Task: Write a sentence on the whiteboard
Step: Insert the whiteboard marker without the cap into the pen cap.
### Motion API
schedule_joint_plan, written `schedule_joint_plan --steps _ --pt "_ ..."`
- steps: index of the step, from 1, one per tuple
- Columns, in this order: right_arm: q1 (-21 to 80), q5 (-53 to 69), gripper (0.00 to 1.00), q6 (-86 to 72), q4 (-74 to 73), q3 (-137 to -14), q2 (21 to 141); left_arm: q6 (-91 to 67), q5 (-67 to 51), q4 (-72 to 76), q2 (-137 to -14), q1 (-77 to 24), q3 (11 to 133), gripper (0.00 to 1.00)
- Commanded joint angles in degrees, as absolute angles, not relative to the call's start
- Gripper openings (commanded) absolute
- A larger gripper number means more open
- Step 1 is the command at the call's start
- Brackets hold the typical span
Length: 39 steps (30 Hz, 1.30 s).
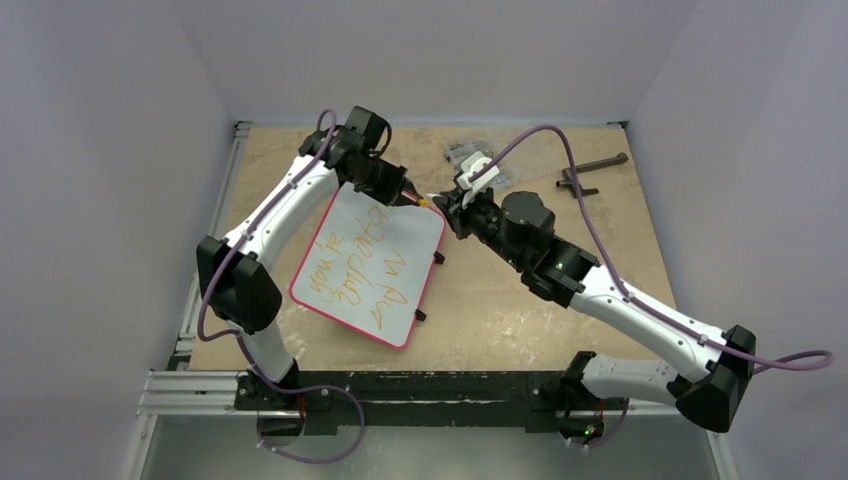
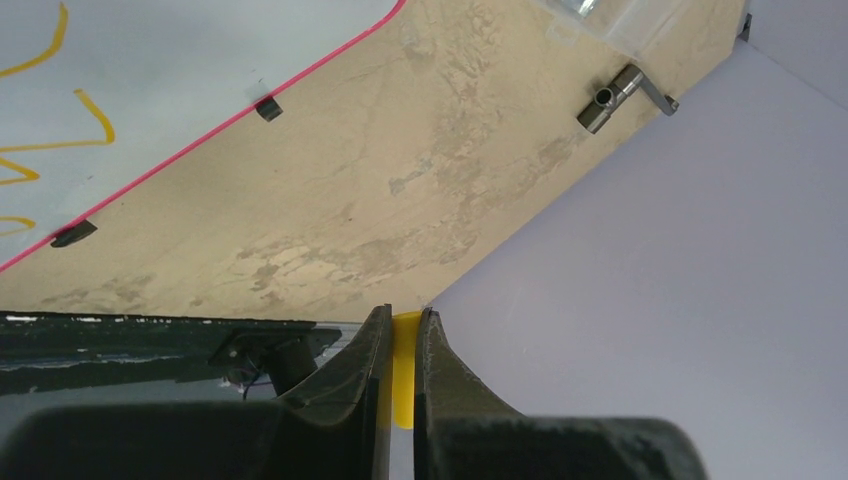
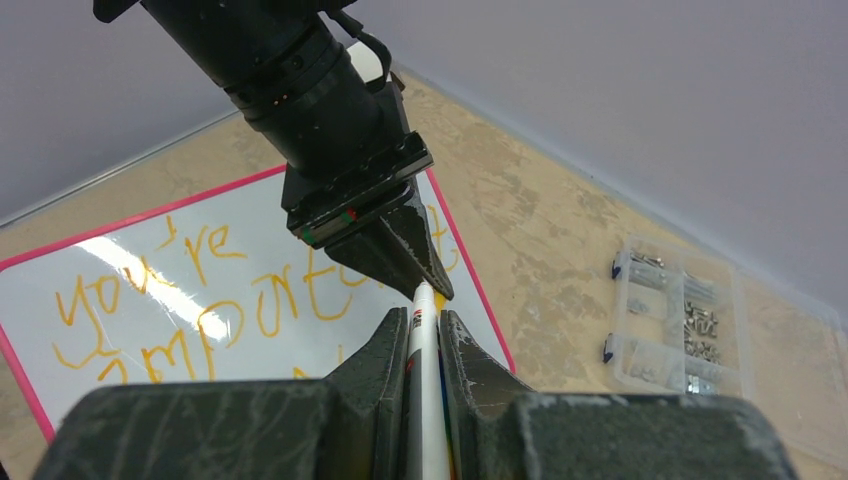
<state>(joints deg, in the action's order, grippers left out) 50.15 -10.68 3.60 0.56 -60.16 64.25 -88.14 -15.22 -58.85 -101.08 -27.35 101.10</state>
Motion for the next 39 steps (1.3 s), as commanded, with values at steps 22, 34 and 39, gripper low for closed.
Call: schedule_joint_plan --steps 22,34,39 --pt "50.1 -11.0 0.00 -1.1 6.0 -58.0 68.1 -92.7 -19.0 -53.1 -96.1 -25.9 95.8 0.00" --pt "50.2 -13.3 0.00 -1.3 6.0 -57.7 67.8 -93.1 -20.6 -51.8 -96.5 -25.1 94.3 0.00" --pt "50.2 -13.9 0.00 -1.1 5.0 -58.3 66.8 -93.2 -20.8 -51.7 -96.5 -24.9 94.2 0.00"
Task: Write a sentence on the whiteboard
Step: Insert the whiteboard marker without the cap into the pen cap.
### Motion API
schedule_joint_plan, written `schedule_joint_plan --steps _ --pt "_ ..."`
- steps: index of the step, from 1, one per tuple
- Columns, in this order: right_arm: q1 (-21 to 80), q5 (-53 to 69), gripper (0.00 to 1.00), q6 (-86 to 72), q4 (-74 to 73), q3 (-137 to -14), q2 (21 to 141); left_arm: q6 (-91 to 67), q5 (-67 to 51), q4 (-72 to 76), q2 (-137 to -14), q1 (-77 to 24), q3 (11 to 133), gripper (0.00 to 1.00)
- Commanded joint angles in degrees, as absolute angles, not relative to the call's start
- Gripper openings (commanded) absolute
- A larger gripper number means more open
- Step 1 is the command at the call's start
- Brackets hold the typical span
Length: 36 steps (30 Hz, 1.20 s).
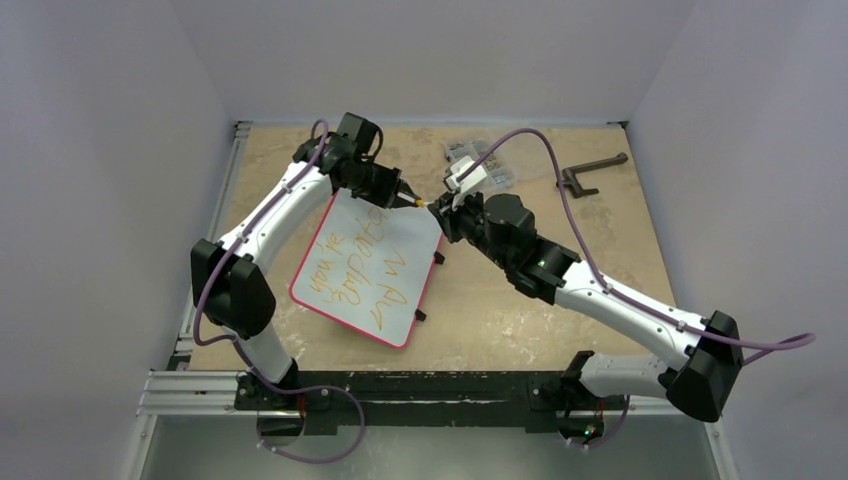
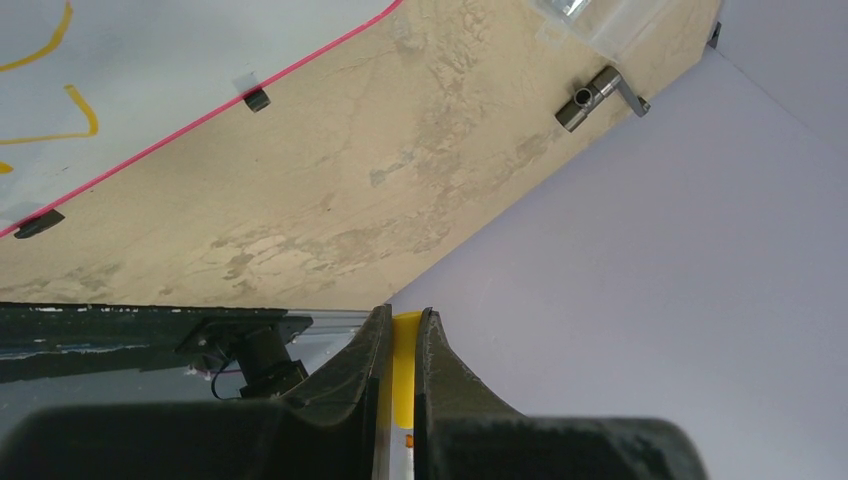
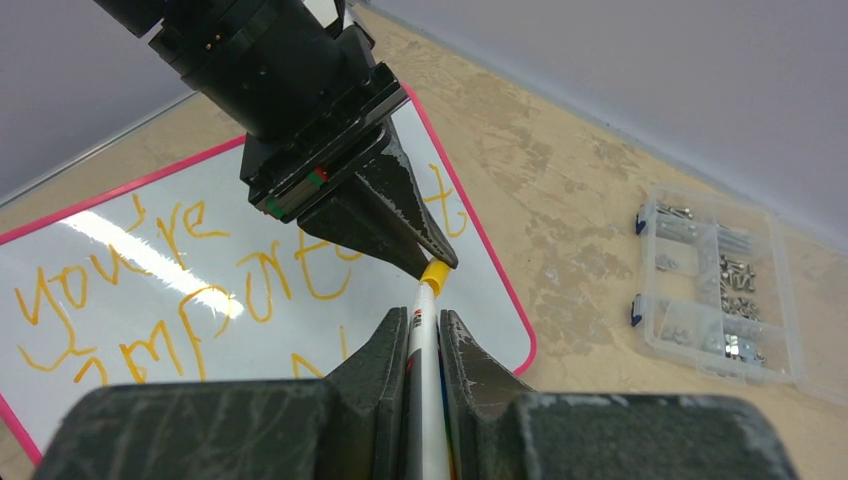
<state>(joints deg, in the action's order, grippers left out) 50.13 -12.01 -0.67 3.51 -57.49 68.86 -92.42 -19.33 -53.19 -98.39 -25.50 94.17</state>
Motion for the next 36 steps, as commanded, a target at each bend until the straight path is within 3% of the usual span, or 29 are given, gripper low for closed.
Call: schedule_joint_plan --steps 1,36 --pt "50.2 -13.9 0.00 -1.1 5.0 -58.3 66.8 -93.2 -20.7 -51.7 -96.4 -24.9 94.2 0.00" --pt "50.2 -16.0 0.00 -1.6 6.7 -59.5 72.8 -93.2 -20.4 -52.8 -95.0 -24.3 94.4 0.00"
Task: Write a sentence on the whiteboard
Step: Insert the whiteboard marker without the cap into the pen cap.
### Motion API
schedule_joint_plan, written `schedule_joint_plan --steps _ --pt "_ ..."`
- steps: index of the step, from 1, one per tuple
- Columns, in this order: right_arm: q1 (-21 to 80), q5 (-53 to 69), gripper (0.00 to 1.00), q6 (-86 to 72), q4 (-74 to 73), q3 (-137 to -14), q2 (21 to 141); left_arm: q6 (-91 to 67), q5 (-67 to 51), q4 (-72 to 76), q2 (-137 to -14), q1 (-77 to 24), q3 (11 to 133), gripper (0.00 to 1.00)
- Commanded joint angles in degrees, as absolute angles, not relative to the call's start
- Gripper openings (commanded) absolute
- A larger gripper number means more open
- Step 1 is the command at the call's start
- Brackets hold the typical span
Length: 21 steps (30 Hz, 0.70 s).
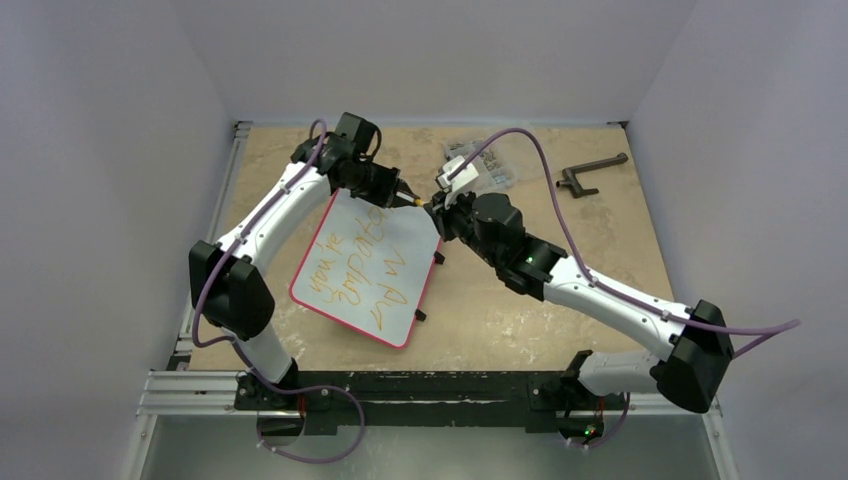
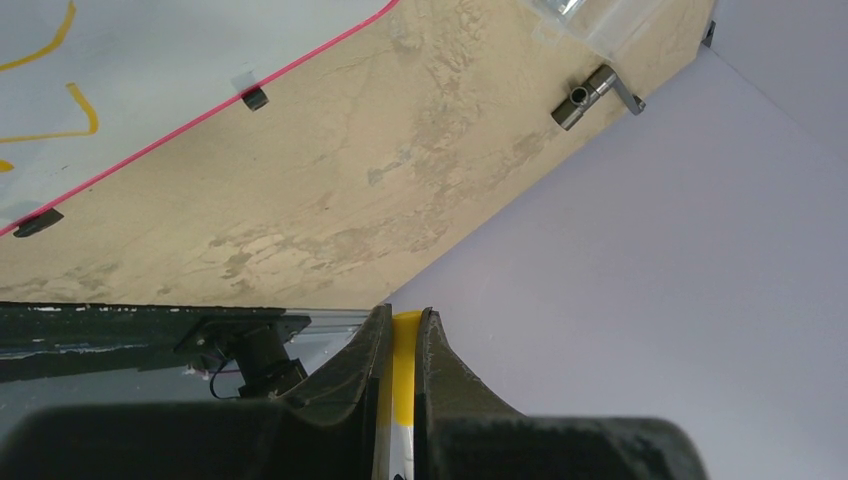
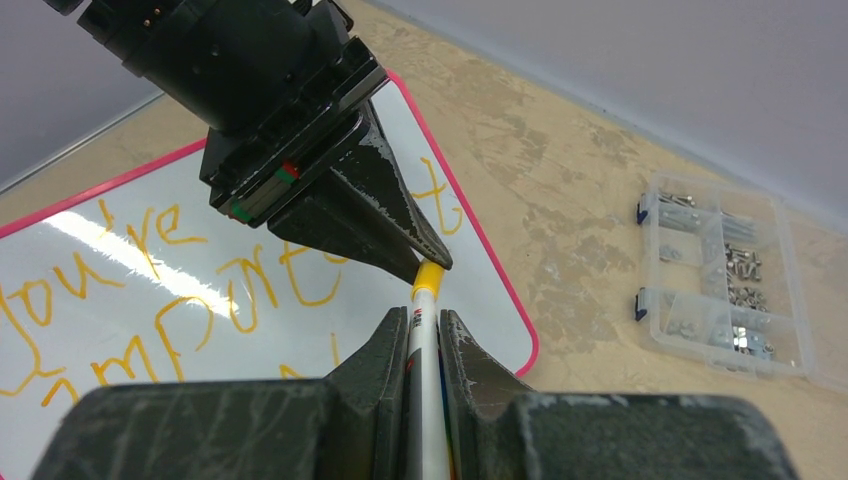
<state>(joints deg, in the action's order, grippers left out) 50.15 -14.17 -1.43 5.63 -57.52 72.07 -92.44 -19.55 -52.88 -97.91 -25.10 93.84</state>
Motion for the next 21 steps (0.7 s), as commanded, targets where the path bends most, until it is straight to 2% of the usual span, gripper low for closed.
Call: schedule_joint_plan --steps 1,5,21 --pt "50.2 -15.9 0.00 -1.6 6.7 -59.6 73.1 -93.0 -19.9 -54.0 -95.1 -24.3 95.0 0.00" --pt "50.1 -15.6 0.00 -1.4 7.0 -59.8 74.0 -92.8 -18.7 -57.6 -94.6 -24.3 96.7 0.00" --pt "50.2 -15.2 0.00 -2.0 12.8 -58.2 76.7 -97.5 -23.5 -55.0 -91.3 -25.2 95.5 0.00"
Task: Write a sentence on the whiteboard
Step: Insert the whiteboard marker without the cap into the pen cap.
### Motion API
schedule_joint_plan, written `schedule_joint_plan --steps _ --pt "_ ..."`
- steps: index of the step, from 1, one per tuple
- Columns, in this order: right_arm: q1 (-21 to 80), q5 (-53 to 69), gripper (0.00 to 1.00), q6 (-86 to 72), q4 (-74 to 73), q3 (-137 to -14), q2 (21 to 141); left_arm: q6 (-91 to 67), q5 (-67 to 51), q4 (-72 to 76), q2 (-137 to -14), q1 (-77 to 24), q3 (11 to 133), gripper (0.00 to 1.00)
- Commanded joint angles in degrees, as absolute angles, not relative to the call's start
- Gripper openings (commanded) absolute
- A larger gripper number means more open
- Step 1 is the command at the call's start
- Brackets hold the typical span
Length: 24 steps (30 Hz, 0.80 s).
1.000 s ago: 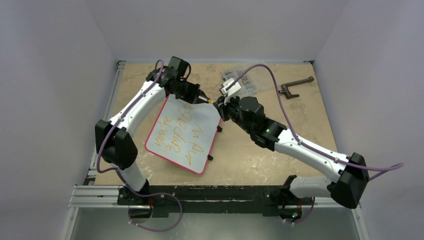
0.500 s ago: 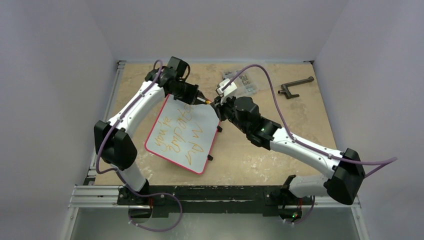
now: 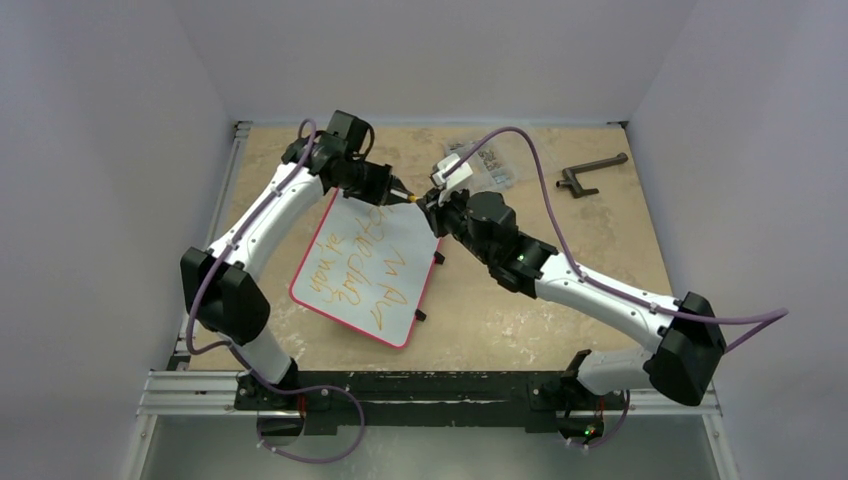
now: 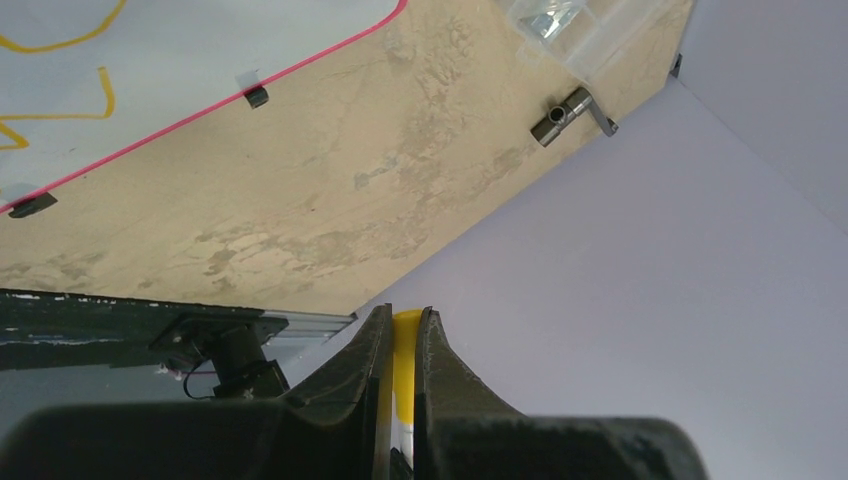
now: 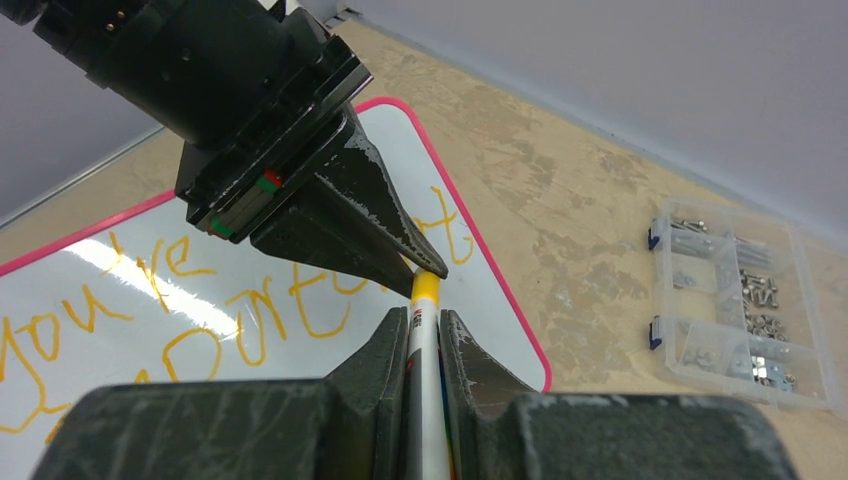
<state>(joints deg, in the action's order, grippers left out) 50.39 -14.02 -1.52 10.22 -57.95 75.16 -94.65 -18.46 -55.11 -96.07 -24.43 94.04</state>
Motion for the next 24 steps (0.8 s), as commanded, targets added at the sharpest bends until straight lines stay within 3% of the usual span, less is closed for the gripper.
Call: schedule_joint_plan --steps 1,9,24 --pt "50.2 -15.5 0.00 -2.0 12.9 -58.4 77.1 -98.0 -23.0 -55.7 -91.0 -25.3 95.6 0.00" --pt "50.2 -17.5 0.00 -5.6 16.2 -59.6 80.7 -100.5 -21.6 -52.6 -88.3 -27.5 95.2 0.00" --pt "46.8 -12.6 0.00 -35.1 14.9 -66.1 87.8 -101.0 -18.4 -45.2 -85.0 -31.0 93.4 0.00"
